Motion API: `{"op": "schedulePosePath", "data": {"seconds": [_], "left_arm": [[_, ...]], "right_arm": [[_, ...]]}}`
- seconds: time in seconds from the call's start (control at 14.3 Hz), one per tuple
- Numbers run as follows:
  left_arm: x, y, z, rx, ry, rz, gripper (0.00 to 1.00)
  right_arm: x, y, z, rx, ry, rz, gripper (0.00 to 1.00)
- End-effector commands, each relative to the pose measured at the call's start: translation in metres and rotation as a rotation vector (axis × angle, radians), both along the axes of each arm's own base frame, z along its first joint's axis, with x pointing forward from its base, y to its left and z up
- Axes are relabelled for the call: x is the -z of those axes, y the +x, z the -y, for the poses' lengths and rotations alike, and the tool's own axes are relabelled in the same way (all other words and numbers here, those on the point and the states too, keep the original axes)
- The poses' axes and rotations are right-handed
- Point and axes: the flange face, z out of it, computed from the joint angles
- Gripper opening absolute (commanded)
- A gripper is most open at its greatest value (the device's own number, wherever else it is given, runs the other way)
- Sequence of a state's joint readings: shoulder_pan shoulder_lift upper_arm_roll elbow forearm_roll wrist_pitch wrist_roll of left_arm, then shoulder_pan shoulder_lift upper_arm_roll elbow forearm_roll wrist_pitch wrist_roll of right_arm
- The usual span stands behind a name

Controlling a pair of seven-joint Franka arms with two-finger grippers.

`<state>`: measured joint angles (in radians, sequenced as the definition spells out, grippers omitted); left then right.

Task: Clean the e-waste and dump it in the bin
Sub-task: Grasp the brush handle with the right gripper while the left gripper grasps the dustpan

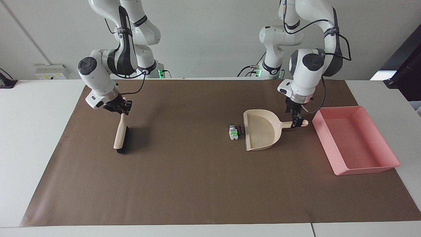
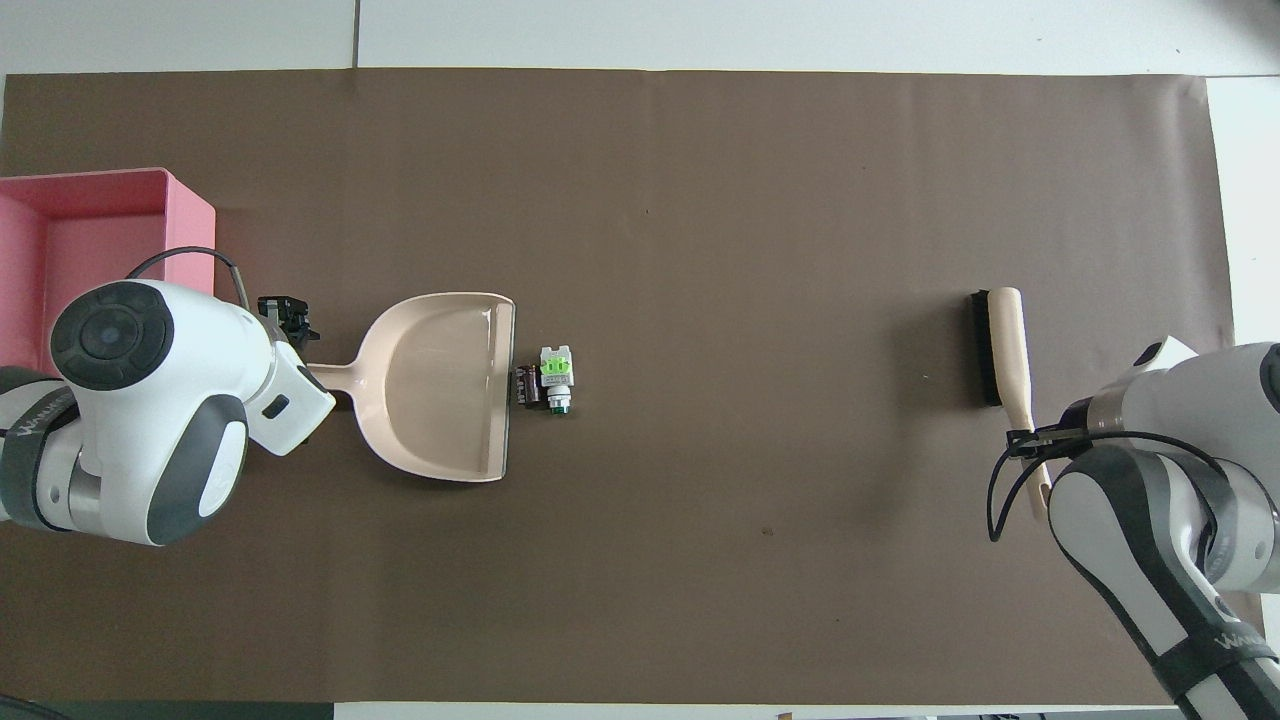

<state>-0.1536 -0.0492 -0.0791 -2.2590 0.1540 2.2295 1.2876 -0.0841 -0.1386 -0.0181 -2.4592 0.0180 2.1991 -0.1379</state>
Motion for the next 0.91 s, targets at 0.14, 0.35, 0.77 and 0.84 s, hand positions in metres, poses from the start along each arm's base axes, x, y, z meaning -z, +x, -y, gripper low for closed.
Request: {"op": "schedulePosePath", "data": {"seconds": [0.14,0.35,0.77,0.84], "left_arm": [[0.026,-0.002,0.001,-0.009,0.017,0.009,0.92],[0.038,0.003,0.004,-0.007,0.006,0.024,0.93],[0.041,0.004,0.001,-0.015,0.008,0.016,0.80],[0.041,0.004,0.001,-0.016,0.009,0.011,0.67]], "right_arm": [[-0.024,0.015,-0.005,0.008,0.005,0.044,0.00],[-0.046,0.026,-0.045,0.015,-0.004,0.030,0.00],[-0.065,0.030,-0.160,-0.023,-0.056,0.057,0.00],[-0.070,0.031,-0.174,-0.029,-0.059,0.056,0.00]]}}
